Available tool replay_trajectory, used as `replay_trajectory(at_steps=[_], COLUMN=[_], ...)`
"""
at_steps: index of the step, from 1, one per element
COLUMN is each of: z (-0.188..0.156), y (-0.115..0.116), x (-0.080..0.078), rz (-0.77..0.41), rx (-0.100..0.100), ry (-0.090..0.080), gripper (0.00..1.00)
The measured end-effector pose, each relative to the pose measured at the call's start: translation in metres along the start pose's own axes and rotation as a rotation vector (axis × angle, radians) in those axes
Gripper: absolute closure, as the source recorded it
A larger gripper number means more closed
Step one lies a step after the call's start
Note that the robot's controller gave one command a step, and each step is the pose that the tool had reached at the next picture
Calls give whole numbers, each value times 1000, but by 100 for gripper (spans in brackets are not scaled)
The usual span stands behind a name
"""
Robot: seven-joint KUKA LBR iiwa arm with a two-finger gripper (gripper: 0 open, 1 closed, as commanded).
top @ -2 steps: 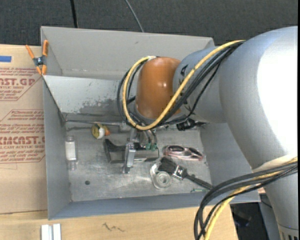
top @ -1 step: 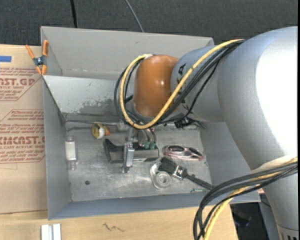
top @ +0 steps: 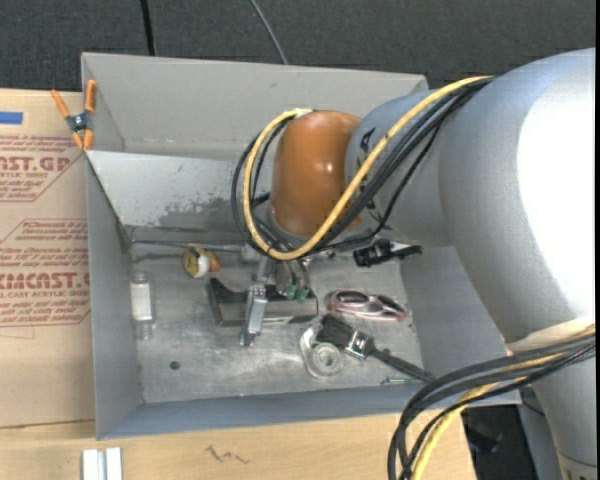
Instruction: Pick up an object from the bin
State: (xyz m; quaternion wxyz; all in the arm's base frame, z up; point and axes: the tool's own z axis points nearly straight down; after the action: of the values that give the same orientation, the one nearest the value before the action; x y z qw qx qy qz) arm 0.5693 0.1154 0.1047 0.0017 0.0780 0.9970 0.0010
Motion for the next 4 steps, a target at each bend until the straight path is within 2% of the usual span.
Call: replay_trajectory(at_steps=[1, 2, 4], z=[33, 31, 28], y=[2, 7, 7], x=[3, 9, 10], rz=[-74, 134, 134], rx=[2, -3, -1], ry=[2, -11, -6], gripper=[0, 100, 100])
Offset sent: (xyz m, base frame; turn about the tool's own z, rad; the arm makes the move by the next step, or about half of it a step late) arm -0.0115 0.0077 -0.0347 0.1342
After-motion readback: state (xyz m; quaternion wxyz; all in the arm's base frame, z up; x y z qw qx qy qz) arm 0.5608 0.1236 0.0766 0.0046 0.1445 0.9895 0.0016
